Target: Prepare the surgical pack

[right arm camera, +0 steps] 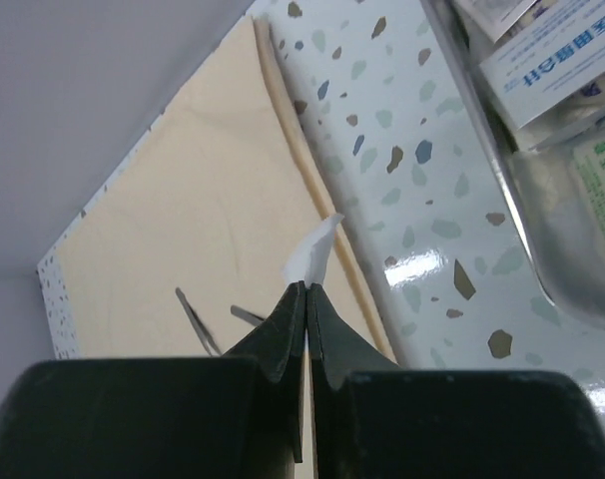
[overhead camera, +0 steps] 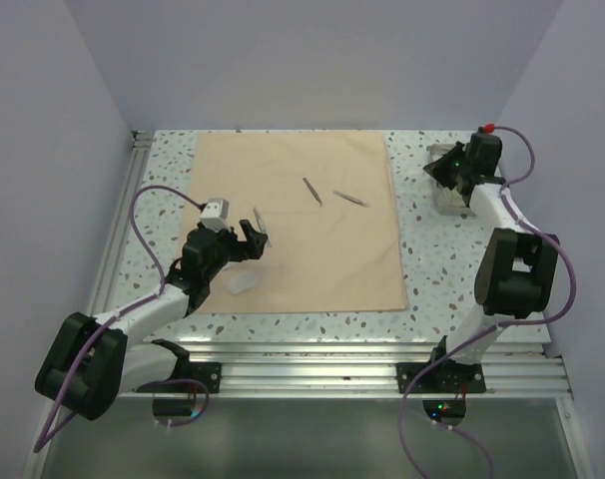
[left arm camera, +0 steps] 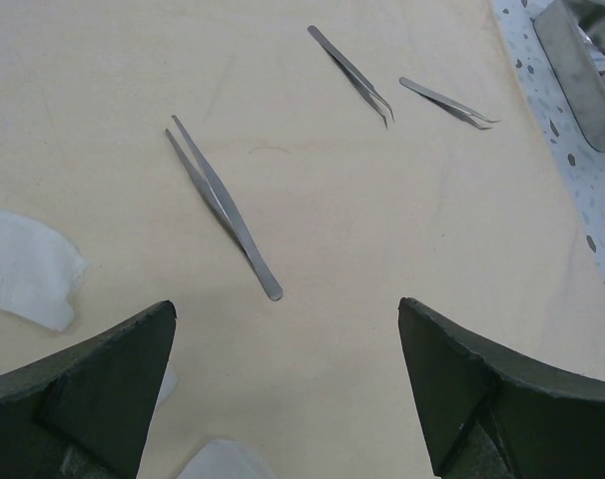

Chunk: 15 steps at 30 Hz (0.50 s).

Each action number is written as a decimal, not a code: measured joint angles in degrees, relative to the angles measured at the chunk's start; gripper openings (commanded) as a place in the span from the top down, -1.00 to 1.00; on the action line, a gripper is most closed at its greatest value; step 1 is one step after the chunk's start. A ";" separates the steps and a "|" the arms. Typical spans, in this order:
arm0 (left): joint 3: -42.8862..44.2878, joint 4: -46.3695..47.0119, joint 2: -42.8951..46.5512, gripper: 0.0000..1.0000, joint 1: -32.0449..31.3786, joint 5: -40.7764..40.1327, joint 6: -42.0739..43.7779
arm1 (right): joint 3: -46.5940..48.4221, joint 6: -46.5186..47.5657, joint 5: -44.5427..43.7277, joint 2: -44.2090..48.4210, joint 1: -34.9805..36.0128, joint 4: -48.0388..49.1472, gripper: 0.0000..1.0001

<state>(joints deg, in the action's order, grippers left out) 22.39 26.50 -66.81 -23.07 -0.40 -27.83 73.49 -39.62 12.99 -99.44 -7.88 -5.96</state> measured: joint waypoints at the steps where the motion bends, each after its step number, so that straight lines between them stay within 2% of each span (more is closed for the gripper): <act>1: 0.00 0.00 -0.02 -0.93 0.00 0.00 0.00 | 0.55 -0.68 -0.13 -0.50 -0.61 0.68 1.00; 7: 0.02 0.00 -0.22 -0.93 -0.35 0.02 0.00 | 4.66 -5.11 -3.61 -5.62 -2.80 4.07 1.00; 15: 0.02 0.00 -0.44 -0.93 -0.48 -0.02 0.02 | 5.95 -9.27 -12.59 -10.34 -2.86 10.21 1.00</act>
<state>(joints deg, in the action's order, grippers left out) 22.41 26.50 -67.24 -23.55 -0.43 -27.81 79.44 -48.88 0.40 -109.78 -10.74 4.25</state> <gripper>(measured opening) 0.966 0.010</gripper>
